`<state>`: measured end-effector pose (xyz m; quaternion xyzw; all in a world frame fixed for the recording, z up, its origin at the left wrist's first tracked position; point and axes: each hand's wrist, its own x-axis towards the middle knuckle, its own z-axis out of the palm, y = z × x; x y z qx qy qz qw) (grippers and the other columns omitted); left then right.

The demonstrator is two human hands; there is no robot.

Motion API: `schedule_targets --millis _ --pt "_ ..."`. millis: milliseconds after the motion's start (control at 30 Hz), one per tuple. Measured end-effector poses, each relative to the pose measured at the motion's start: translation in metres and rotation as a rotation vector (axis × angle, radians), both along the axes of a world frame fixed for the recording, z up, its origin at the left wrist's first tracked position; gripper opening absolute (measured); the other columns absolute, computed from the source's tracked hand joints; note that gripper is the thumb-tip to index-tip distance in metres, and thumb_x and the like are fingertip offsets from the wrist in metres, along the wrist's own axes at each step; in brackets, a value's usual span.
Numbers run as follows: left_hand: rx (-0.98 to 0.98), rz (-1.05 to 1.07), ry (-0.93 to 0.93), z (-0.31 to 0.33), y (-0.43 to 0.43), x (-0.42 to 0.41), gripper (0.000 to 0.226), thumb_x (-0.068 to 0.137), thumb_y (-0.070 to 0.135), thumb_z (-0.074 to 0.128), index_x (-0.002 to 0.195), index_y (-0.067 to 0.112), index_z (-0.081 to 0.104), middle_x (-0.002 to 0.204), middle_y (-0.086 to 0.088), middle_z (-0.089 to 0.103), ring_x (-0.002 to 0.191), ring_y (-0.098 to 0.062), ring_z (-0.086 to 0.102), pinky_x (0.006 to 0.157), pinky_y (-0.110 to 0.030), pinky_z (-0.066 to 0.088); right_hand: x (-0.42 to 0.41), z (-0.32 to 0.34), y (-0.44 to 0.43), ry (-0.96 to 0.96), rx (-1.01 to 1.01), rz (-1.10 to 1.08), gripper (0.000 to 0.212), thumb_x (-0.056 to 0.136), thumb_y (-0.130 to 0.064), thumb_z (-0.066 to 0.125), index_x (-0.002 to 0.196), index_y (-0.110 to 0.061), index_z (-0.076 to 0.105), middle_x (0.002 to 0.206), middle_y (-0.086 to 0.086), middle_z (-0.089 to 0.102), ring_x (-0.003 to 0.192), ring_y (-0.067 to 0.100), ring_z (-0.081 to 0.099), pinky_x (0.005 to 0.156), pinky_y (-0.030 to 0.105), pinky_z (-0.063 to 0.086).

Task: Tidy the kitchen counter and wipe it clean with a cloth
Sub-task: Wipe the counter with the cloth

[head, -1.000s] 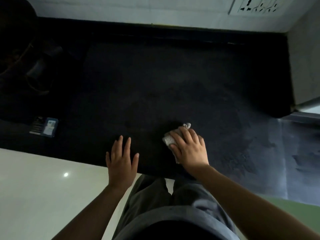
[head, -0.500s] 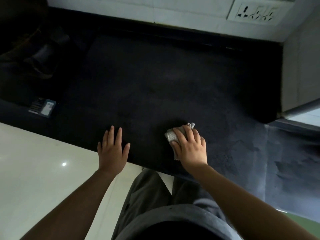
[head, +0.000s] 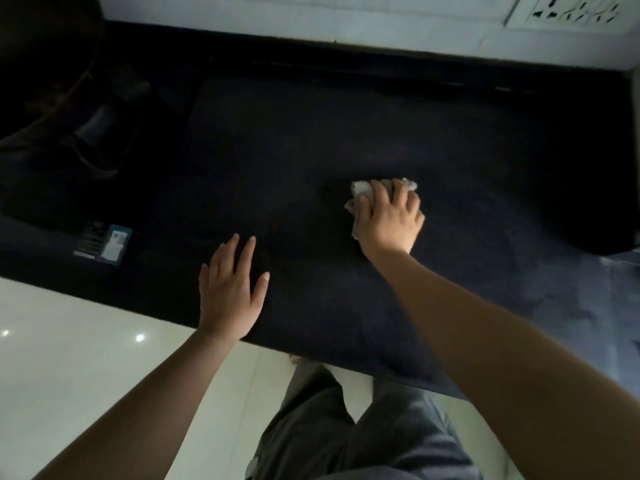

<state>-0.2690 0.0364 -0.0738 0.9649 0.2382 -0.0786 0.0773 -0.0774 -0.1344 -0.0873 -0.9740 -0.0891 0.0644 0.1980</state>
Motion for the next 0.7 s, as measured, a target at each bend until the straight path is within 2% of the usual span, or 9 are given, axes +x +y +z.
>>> schedule_targets --millis 133,267,400,567,633,700 --pt "0.021 -0.052 -0.029 -0.01 0.05 0.021 0.059 0.09 0.047 0.029 0.144 0.021 0.028 0.152 -0.012 0.027 0.139 -0.034 0.025 0.107 -0.059 0.021 -0.03 0.006 0.062 -0.004 0.027 0.235 0.042 0.093 -0.048 0.034 0.13 -0.029 0.044 0.141 0.006 0.038 0.124 0.032 0.033 0.098 0.048 0.033" --pt "-0.033 -0.104 -0.078 -0.021 0.08 0.021 0.056 0.09 0.047 0.03 0.142 0.025 0.033 0.152 -0.008 0.028 0.139 -0.03 0.025 0.107 -0.056 0.021 -0.108 0.004 0.053 -0.059 -0.053 0.44 0.043 0.091 -0.05 0.037 0.125 -0.028 0.05 0.133 0.005 0.049 0.117 0.029 0.045 0.09 0.044 0.041" --pt "-0.075 -0.112 -0.14 -0.024 0.085 0.017 0.051 0.09 0.045 0.035 0.138 0.028 0.038 0.151 -0.005 0.031 0.138 -0.027 0.027 0.106 -0.054 0.022 -0.114 -0.002 0.024 -0.092 -0.067 0.242 0.041 0.088 -0.049 0.041 0.12 -0.028 0.054 0.126 0.008 0.054 0.112 0.032 0.048 0.086 0.044 0.042" --pt "-0.078 -0.122 -0.134 -0.026 0.087 0.017 0.051 0.091 0.047 0.034 0.139 0.029 0.037 0.151 -0.003 0.03 0.139 -0.025 0.024 0.109 -0.052 0.02 -0.046 0.001 0.077 -0.01 -0.031 -0.16 0.042 0.093 -0.048 0.037 0.129 -0.03 0.045 0.141 0.006 0.037 0.126 0.033 0.031 0.099 0.047 0.027" --pt "-0.069 -0.128 -0.134 -0.028 0.088 0.017 0.052 0.091 0.047 0.034 0.139 0.029 0.037 0.152 -0.003 0.03 0.139 -0.025 0.024 0.108 -0.052 0.019 -0.04 0.002 0.101 -0.015 -0.043 -0.083 0.043 0.093 -0.049 0.035 0.13 -0.03 0.043 0.141 0.006 0.036 0.126 0.033 0.031 0.098 0.048 0.028" --pt "-0.069 -0.132 -0.148 -0.029 0.089 0.016 0.051 0.09 0.046 0.036 0.139 0.029 0.038 0.151 -0.003 0.031 0.138 -0.026 0.026 0.107 -0.052 0.02 -0.058 0.001 0.113 -0.039 -0.036 0.081 0.042 0.092 -0.049 0.037 0.128 -0.029 0.046 0.137 0.006 0.041 0.122 0.032 0.037 0.095 0.047 0.034"
